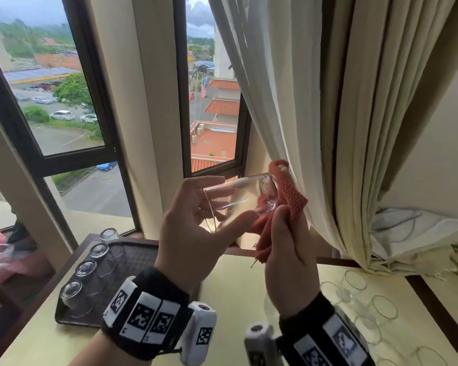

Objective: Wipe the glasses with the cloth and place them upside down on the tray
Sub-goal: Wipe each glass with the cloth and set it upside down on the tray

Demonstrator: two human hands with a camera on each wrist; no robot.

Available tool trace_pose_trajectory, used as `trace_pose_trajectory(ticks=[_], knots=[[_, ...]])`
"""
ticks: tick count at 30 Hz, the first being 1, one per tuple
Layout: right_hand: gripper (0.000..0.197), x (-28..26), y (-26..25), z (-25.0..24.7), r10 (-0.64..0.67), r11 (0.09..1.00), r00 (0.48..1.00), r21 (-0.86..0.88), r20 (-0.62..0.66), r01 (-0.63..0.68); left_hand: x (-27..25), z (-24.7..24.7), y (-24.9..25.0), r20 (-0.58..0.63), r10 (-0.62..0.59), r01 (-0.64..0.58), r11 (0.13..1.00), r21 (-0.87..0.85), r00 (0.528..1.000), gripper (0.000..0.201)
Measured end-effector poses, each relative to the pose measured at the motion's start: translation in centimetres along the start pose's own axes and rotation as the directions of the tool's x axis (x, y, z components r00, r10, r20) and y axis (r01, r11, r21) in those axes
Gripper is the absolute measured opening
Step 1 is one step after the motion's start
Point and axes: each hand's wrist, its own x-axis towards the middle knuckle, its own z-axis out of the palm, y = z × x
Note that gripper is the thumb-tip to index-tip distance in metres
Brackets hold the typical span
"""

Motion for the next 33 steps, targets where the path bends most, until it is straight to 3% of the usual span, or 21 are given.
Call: trace_pose_trajectory(ticks=[3, 5, 9, 11, 13, 16, 19, 21, 24, 28, 31, 33], knots=[[0.025, 2.3, -0.8, -1.3, -0.019, 1.0, 0.999, -0.021, 0.034, 0.02, -0.4, 0.3, 0.5, 0.049, 0.019, -0.018, 0.999, -0.027, 0.999, 0.06], [0.03, 3.7, -1.2, -1.9, 0.116, 0.987, 0.993, 0.114, 0.023, -0.118, -0.6, 0.3, 0.4, 0.098, 0.034, -0.033, 0.999, -0.017, 0.995, 0.059], [0.048, 3.6, -0.8, -1.8, 0.438, 0.801, 0.894, 0.41, 0.095, -0.436, -0.5, 0.2, -1.2, 0.117, -0.007, 0.008, 1.0, -0.005, 0.993, 0.062], [0.046, 2.5, 0.0, -1.1, 0.495, 0.739, 0.862, 0.469, 0.111, -0.484, -0.2, 0.2, -2.1, 0.104, -0.076, 0.078, 0.997, -0.013, 0.992, 0.065], [0.041, 1.7, 1.2, -0.6, 0.491, 0.749, 0.869, 0.477, 0.066, -0.46, 0.2, 0.4, -2.6, 0.133, -0.175, 0.173, 0.985, 0.025, 0.976, 0.069], [0.035, 1.5, 1.8, -0.4, 0.409, 0.844, 0.912, 0.392, -0.03, -0.365, 0.5, 0.4, -3.2, 0.251, -0.315, 0.28, 0.946, 0.165, 0.915, 0.073], [0.03, 2.3, 1.9, -1.2, 0.16, 0.987, 0.986, 0.019, -0.052, -0.159, 0.1, 1.1, -3.3, 0.288, -0.425, 0.381, 0.903, 0.196, 0.858, 0.071], [0.03, 2.7, 1.7, -1.6, 0.085, 0.99, 0.996, -0.113, 0.005, -0.084, -0.2, 1.6, -3.3, 0.301, -0.478, 0.456, 0.878, 0.145, 0.825, 0.069], [0.024, 3.2, 1.7, -2.3, 0.097, 0.983, 0.995, -0.159, 0.008, -0.095, -0.1, 1.8, -3.4, 0.35, -0.552, 0.575, 0.817, 0.047, 0.756, 0.068], [0.03, 3.8, 2.0, -3.1, 0.092, 0.974, 0.991, -0.198, -0.101, -0.111, 0.6, 1.8, -3.4, 0.425, -0.624, 0.747, 0.616, -0.248, 0.656, 0.064], [0.036, 3.1, 1.0, -2.9, -0.098, 0.954, 0.968, -0.298, -0.232, 0.025, 1.1, 2.0, -2.8, 0.459, -0.638, 0.785, 0.481, -0.39, 0.618, 0.049], [0.027, 2.1, -0.3, -2.2, -0.294, 0.908, 0.934, -0.364, -0.205, 0.206, 1.3, 2.1, -2.6, 0.467, -0.644, 0.783, 0.38, -0.493, 0.606, 0.063]])
